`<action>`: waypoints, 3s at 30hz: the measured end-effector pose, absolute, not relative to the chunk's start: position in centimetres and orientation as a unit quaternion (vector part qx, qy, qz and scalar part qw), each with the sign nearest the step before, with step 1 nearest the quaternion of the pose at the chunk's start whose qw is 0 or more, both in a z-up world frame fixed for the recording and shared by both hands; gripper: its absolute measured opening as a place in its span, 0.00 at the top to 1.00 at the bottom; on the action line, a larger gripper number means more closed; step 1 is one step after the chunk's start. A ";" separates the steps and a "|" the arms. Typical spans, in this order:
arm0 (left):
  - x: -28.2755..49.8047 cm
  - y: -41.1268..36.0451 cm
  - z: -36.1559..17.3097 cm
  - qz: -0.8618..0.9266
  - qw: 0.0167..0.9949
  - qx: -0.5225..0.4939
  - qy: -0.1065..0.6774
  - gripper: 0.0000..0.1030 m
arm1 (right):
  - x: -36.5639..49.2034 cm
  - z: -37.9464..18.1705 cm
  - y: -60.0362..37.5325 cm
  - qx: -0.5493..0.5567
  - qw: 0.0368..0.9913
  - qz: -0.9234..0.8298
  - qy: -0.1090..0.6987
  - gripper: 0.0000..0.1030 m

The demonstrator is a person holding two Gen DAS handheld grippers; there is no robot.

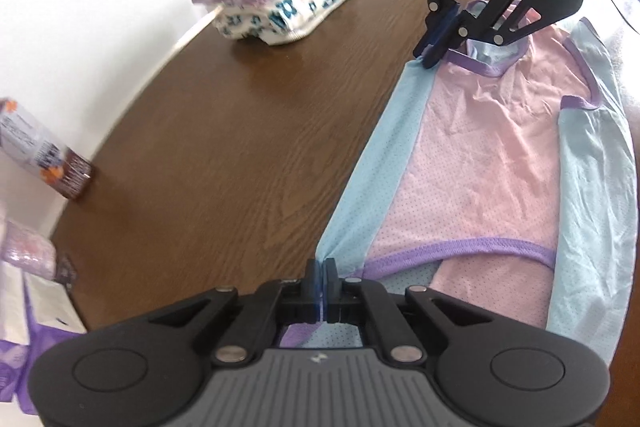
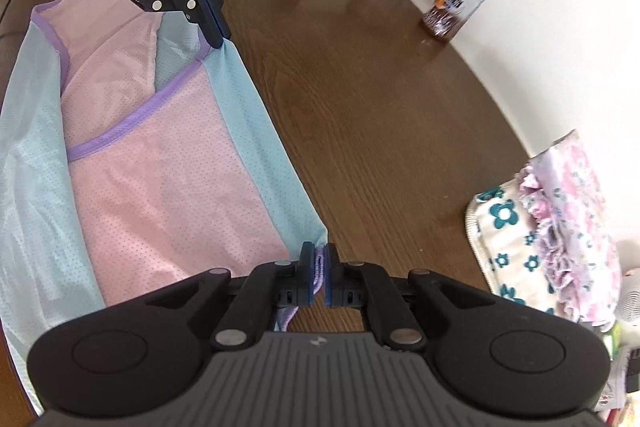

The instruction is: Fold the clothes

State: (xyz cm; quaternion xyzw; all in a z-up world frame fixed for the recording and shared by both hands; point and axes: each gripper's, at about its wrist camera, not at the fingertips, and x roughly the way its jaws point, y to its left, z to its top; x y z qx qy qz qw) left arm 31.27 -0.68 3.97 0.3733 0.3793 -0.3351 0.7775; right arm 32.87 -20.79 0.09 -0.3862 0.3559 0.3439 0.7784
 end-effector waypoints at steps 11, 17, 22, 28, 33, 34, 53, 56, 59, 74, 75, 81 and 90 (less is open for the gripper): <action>26.5 -2.2 3.1 -0.258 0.806 0.441 0.299 1.00 | 28.5 0.1 -20.3 -0.448 0.799 0.301 0.264 0.96; 22.3 -3.3 3.2 -0.223 0.812 0.483 0.239 1.00 | 24.7 -0.2 -20.2 -0.494 0.799 0.280 0.199 0.96; 17.6 -4.2 1.7 -0.206 0.798 0.537 0.179 1.00 | 20.7 -2.2 -20.2 -0.559 0.776 0.264 0.128 0.96; 14.3 -4.1 -0.9 -0.195 0.776 0.582 0.145 1.00 | 17.3 -4.5 -20.1 -0.586 0.757 0.270 0.104 0.96; 12.7 -3.7 -2.0 -0.206 0.767 0.590 0.146 0.96 | 15.4 -5.7 -20.1 -0.606 0.742 0.275 0.083 0.96; 12.5 -3.6 -2.1 -0.208 0.767 0.588 0.150 0.96 | 15.2 -5.8 -20.2 -0.608 0.740 0.277 0.083 0.96; 15.0 -1.8 3.5 -0.256 0.827 0.413 0.281 0.64 | 16.0 -1.1 -21.6 -0.439 0.821 0.312 0.191 0.70; 16.1 -2.0 3.2 -0.268 0.817 0.411 0.304 0.65 | 17.1 -1.5 -20.8 -0.447 0.812 0.312 0.209 0.71; 17.2 -2.2 2.8 -0.282 0.802 0.412 0.327 0.67 | 17.7 -1.9 -20.2 -0.455 0.800 0.315 0.231 0.90; 14.2 -3.8 2.4 -0.300 0.761 0.515 0.258 1.00 | 14.7 -2.9 -20.1 -0.565 0.750 0.297 0.172 0.97; 13.6 -4.0 2.0 -0.301 0.754 0.527 0.253 1.00 | 14.5 -3.0 -20.1 -0.568 0.748 0.297 0.170 0.97; 11.8 -4.6 0.2 -0.292 0.734 0.566 0.236 1.00 | 13.2 -4.1 -20.0 -0.586 0.738 0.294 0.159 0.97; 11.8 -4.1 -0.1 -0.282 0.742 0.557 0.245 0.95 | 12.4 -5.2 -19.9 -0.595 0.729 0.296 0.161 0.97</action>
